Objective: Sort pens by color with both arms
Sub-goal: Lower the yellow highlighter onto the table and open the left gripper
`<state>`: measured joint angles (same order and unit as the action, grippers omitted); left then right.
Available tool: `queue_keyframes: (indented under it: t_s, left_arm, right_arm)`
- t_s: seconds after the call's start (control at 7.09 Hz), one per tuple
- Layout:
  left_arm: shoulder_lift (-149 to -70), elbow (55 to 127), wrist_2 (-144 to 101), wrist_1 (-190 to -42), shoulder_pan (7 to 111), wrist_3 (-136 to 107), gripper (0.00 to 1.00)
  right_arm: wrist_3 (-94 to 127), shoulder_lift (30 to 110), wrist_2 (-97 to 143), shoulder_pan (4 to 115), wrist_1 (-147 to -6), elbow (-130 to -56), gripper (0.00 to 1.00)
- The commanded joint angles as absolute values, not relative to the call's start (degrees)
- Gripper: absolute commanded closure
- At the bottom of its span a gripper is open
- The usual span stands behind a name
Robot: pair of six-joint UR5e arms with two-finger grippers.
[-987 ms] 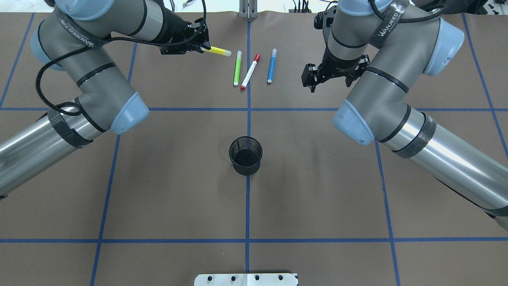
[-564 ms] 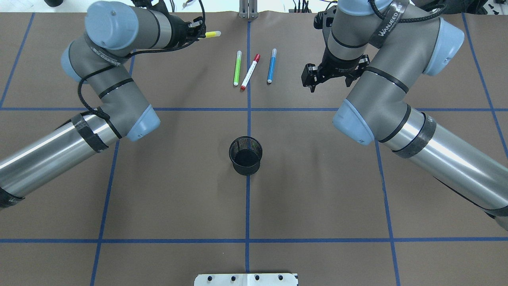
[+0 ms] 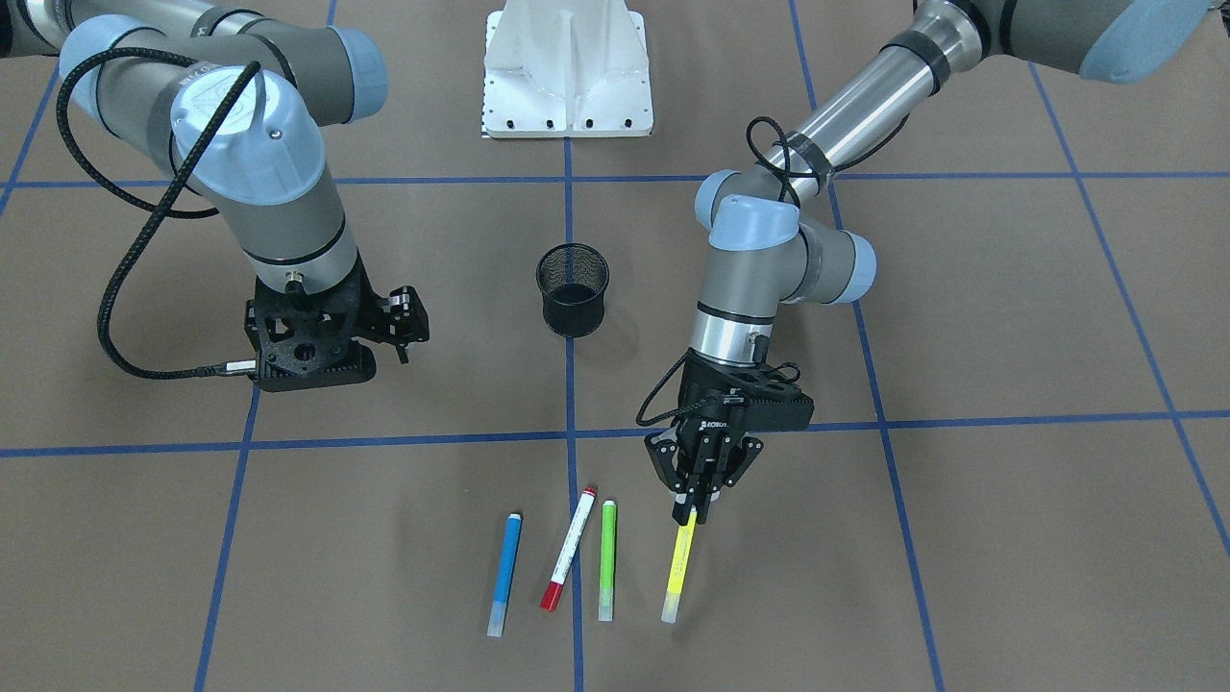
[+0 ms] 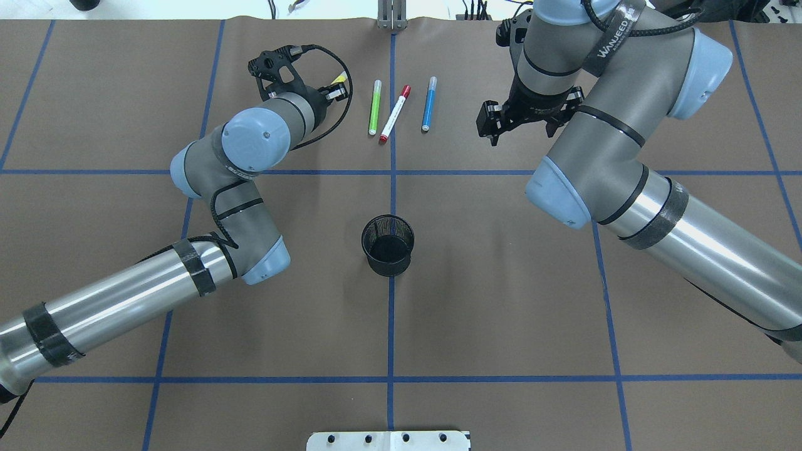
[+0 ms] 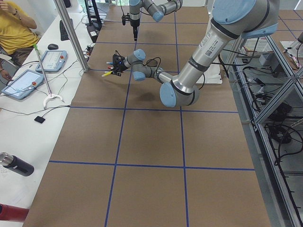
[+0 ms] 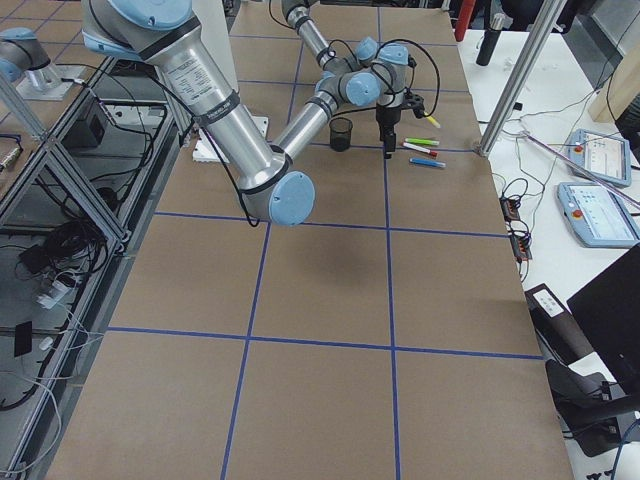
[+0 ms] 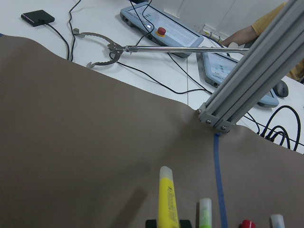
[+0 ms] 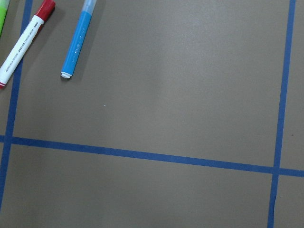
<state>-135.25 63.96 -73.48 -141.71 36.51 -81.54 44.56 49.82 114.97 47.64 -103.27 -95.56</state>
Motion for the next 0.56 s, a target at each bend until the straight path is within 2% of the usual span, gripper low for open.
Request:
queue_keyframes:
  t_s: [0.0,0.14,0.28,0.42]
  left_arm:
    - [-136.2,62.5,-71.4,-141.9,35.5,-81.6,0.55]
    - [-136.2,62.6,-71.4,-141.9,35.5,-81.5,0.15]
    - [-136.2,62.7,-71.4,-141.9,35.5,-81.4,0.01]
    - [-136.2,62.8,-71.5,-141.9,35.5,-81.4,0.0]
  right_arm:
    - [44.6,49.8,115.0,47.6,-103.3,-95.5,0.01]
    - [44.6,49.9,115.0,47.6,-103.3,-95.5,0.01]
    - [44.5,49.8,115.0,47.6,-103.3,-95.5,0.01]
    - [44.6,49.8,115.0,47.6,-103.3,-95.5,0.01]
